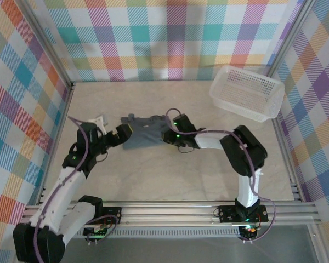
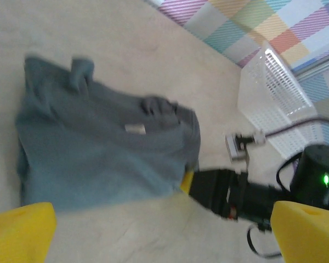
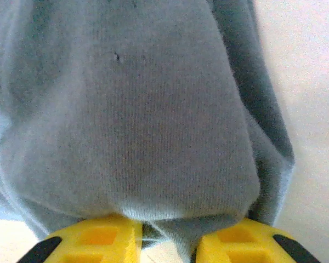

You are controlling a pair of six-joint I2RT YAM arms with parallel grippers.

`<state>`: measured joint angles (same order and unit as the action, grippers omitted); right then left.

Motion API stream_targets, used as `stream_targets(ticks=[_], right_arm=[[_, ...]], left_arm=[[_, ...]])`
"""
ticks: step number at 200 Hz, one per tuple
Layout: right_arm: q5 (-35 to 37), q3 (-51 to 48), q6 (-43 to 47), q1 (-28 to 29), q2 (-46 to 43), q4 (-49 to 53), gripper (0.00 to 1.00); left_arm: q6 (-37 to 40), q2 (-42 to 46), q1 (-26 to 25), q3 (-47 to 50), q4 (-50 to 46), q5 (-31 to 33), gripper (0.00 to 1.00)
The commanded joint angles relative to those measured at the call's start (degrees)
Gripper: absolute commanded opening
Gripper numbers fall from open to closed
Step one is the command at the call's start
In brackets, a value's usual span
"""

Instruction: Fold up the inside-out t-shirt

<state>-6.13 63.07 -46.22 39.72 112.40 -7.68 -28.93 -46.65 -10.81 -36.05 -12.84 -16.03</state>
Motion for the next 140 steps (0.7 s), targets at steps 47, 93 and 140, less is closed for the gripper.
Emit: stream_targets(ticks=[47, 93, 140], right_arm=[[-2.76, 51.23, -3.69, 9.76, 27.02, 6.59, 0.46], [3.51, 24.34, 4.57, 6.32, -0.07, 3.17, 0.59], [6.92, 4.68, 6.38, 3.16, -19.77, 5.53, 0.62]], left_arm=[[-2.68, 1.38, 3.62, -1.21, -7.79, 21.17, 1.00], [-8.07, -14.92, 11.87, -4.93, 4.91, 25.41, 0.99], [-16.40, -46.90, 17.18, -20.00, 9.47, 22.14, 0.81]])
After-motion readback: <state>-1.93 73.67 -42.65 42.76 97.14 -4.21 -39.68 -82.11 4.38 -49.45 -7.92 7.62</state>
